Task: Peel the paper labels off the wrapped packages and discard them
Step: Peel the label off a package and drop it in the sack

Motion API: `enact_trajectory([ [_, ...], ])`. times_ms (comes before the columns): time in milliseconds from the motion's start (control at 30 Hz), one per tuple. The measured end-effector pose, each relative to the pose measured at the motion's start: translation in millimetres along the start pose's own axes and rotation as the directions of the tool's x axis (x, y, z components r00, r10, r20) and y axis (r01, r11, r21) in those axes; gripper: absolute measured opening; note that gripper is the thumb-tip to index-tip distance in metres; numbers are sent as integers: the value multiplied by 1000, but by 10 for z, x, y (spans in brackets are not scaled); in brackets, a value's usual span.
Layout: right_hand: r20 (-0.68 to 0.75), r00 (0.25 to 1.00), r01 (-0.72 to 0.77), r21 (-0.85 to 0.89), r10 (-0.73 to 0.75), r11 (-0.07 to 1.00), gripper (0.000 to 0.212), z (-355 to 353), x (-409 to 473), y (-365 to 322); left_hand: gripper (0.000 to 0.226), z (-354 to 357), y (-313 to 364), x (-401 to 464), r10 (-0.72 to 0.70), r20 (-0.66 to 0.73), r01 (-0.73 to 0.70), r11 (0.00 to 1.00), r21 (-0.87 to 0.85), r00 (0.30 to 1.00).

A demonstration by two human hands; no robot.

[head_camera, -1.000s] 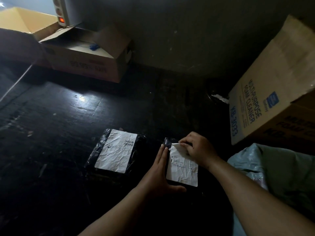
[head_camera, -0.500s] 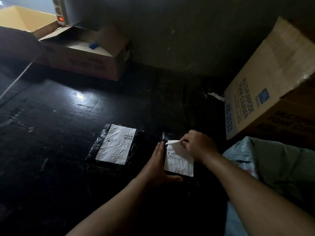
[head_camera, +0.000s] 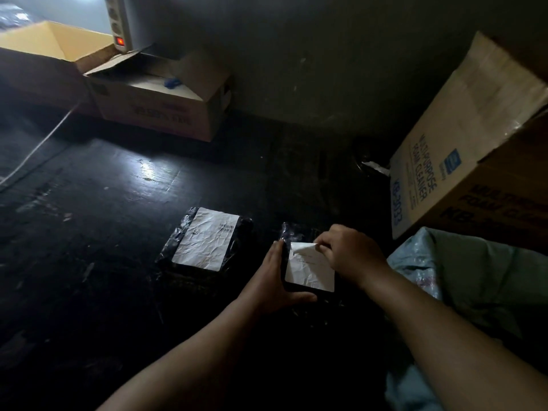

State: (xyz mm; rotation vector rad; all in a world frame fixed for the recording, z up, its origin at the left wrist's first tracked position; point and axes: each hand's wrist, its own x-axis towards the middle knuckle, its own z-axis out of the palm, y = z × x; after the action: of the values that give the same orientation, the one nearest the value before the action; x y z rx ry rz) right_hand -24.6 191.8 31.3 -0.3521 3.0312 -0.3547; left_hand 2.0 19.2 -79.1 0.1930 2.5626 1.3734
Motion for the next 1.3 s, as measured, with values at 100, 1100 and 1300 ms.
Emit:
enact_trajectory([
  [100, -14, 1000, -2, -6, 2, 1000, 19, 18, -34, -63, 151, 13, 2, -15, 8, 46, -11, 998, 56, 999],
  [1100, -24, 991, -129, -40, 128, 991, 19, -408, -365, -432, 132, -86, -109, -109, 94, 156, -97, 995, 11, 983],
  [1300, -16, 994, -109, -49, 109, 993, 18, -505, -368, -543, 126, -109, -68, 8, 72, 147, -70, 997, -17, 987],
])
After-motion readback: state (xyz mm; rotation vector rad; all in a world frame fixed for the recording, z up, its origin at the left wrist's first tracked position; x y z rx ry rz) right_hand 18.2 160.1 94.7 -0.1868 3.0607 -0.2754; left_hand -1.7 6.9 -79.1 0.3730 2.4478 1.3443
